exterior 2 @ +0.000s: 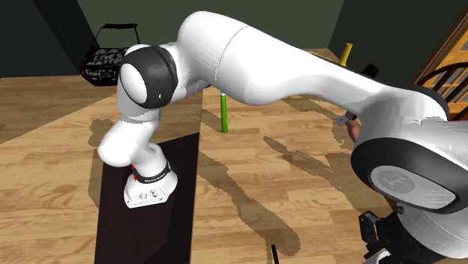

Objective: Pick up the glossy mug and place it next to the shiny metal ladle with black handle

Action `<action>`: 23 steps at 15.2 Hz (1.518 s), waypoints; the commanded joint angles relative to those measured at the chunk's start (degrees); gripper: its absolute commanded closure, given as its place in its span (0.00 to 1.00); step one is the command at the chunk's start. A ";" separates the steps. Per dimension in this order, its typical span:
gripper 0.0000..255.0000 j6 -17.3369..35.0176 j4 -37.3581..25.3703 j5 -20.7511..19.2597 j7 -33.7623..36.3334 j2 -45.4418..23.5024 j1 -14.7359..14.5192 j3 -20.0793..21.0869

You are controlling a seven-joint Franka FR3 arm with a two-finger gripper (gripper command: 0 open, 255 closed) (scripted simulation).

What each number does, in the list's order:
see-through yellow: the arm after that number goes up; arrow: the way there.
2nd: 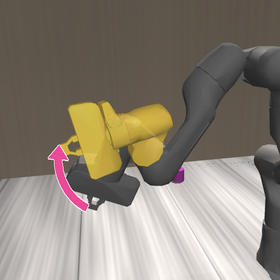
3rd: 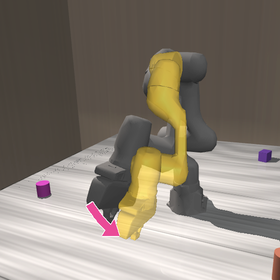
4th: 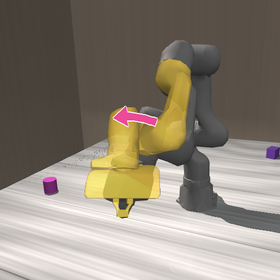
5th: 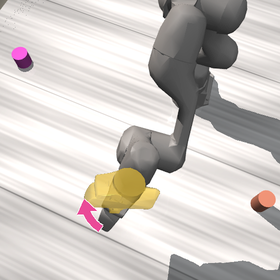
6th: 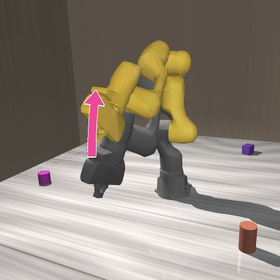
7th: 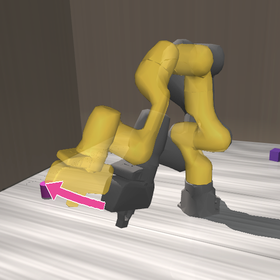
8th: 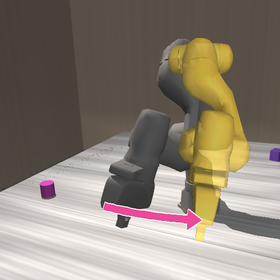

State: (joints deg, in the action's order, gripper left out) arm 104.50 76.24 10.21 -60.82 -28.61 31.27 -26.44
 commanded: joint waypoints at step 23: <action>1.00 14.30 11.18 1.87 -1.06 -3.44 -0.44 1.18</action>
State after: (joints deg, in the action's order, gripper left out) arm 118.72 87.42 12.06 -61.88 -32.01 30.82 -25.27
